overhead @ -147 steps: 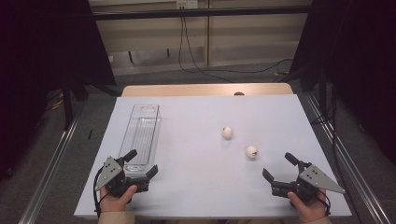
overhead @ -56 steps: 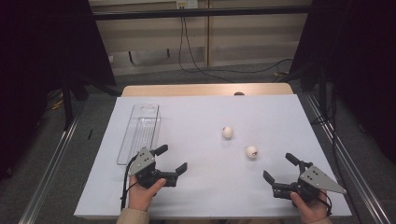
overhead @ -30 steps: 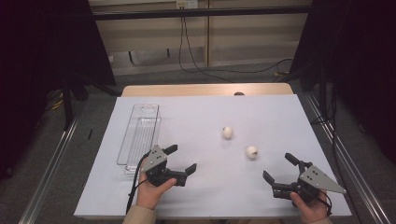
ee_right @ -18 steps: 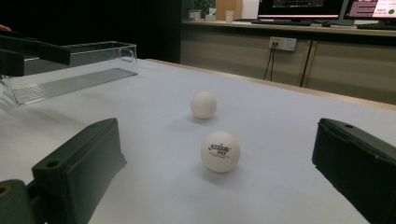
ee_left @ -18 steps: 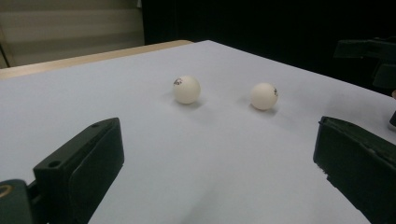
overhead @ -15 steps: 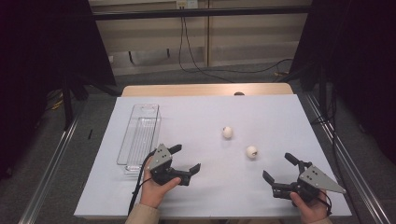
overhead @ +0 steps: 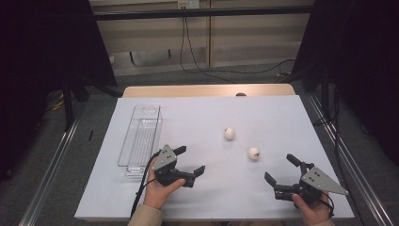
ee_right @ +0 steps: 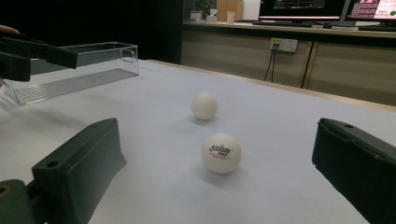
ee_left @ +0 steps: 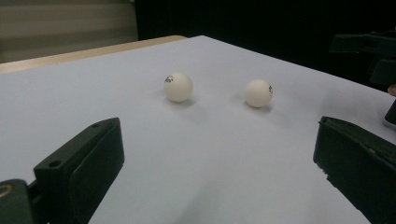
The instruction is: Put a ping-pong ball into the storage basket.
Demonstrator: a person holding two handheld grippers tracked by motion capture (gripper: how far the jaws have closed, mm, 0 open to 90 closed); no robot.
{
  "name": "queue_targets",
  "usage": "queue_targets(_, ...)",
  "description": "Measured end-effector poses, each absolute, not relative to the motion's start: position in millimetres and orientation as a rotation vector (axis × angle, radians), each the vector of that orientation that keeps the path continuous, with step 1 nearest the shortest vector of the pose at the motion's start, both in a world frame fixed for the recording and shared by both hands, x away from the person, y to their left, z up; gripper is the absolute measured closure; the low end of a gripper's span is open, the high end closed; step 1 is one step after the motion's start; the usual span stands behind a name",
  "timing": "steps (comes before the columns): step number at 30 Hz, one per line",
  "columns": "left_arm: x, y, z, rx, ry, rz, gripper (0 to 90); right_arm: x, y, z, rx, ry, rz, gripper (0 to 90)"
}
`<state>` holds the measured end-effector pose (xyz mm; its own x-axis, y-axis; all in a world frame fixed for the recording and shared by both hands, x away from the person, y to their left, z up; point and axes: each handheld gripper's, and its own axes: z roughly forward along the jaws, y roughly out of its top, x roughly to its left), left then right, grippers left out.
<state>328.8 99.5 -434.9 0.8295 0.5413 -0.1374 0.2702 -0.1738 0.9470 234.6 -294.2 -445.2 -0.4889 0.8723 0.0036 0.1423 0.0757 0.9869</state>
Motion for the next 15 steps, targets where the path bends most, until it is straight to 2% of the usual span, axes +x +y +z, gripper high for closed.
queue_targets(15,330.6,93.4,-436.3,1.787,0.616,0.264,1.8,234.9,-294.1,-445.3,1.012,1.718,1.465,1.1)
